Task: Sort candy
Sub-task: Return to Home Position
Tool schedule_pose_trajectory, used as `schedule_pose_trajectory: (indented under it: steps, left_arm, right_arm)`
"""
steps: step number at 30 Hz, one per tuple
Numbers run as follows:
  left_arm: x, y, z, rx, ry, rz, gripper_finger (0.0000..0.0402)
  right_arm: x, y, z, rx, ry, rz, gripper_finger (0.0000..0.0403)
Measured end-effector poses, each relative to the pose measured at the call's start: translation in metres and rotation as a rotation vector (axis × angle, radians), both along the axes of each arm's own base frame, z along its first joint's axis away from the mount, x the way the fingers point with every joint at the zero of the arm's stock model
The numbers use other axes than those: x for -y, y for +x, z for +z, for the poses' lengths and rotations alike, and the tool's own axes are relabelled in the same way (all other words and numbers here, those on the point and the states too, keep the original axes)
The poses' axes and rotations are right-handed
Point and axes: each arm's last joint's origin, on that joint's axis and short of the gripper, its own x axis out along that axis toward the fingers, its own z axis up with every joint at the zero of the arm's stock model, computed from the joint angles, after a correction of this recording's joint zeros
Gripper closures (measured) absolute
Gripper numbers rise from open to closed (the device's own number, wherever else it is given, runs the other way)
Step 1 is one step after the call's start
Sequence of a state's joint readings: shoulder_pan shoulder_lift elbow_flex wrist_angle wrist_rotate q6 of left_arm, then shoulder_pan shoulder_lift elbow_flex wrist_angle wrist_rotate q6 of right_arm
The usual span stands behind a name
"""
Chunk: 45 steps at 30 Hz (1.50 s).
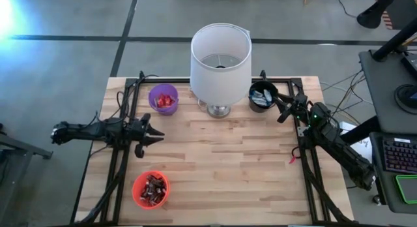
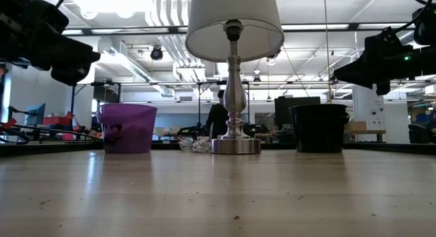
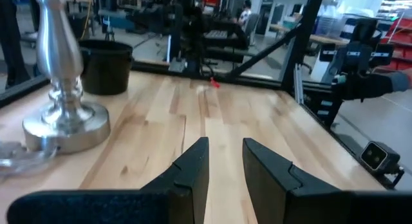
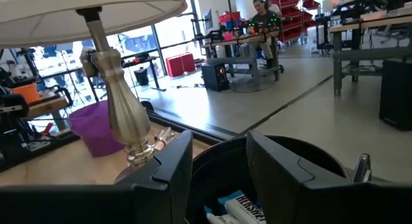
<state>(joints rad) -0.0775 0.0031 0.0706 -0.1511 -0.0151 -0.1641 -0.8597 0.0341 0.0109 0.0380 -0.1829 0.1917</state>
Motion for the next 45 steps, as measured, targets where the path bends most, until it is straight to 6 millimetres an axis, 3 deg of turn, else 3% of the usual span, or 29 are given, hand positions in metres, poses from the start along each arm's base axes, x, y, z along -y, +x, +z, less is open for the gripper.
schedule_pose_trajectory:
  steps: [6, 36, 45]
  left_arm:
    - [0.000, 0.004, -0.004, 0.118, 0.016, -0.003, 0.0324]
    - [0.000, 0.006, -0.006, 0.084, -0.001, 0.002, 0.0324]
    - [0.000, 0.004, 0.007, 0.096, -0.003, 0.003, 0.0324]
  right_arm:
    - [0.000, 0.000, 0.000, -0.001, 0.000, 0.000, 0.0266]
    - [0.000, 0.000, 0.000, -0.011, -0.011, 0.000, 0.0266]
    - [0.000, 0.000, 0.000, -0.011, -0.011, -0.001, 0.0266]
